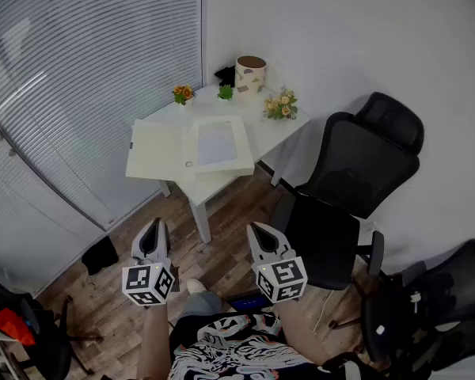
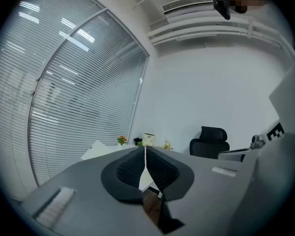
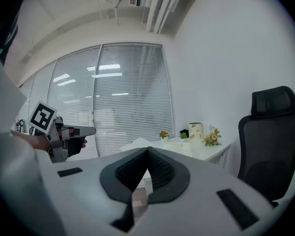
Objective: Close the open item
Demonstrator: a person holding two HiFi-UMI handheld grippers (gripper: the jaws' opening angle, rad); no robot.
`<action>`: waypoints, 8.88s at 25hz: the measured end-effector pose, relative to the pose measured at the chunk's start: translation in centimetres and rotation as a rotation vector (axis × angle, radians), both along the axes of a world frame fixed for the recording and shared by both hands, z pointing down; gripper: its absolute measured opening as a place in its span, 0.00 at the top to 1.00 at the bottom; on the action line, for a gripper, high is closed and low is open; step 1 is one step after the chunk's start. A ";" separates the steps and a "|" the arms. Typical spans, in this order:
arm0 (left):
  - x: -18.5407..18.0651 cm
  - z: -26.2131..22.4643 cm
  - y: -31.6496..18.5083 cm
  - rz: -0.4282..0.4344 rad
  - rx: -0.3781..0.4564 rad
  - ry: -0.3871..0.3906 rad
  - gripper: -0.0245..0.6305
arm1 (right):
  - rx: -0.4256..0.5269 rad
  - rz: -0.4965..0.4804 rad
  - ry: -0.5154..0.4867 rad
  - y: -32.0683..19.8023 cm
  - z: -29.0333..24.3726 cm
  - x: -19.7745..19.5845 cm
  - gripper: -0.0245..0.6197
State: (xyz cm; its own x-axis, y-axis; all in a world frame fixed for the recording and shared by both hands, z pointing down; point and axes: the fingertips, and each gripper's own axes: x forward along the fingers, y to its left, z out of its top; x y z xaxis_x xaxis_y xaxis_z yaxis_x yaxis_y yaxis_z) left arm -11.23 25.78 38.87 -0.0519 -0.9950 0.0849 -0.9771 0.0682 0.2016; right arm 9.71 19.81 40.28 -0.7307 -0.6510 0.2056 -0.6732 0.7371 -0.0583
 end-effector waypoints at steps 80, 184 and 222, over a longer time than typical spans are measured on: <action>-22.0 23.7 -22.3 -0.376 -0.210 0.652 0.90 | -0.292 0.027 0.354 -30.9 20.8 -4.8 0.96; -7.6 9.9 -31.3 0.255 -0.023 0.336 0.91 | -0.386 -0.043 0.271 -32.3 21.2 -6.6 0.96; 0.4 11.7 -35.2 0.501 -0.156 0.237 0.87 | -0.403 -0.083 0.245 -32.3 21.2 -6.8 0.96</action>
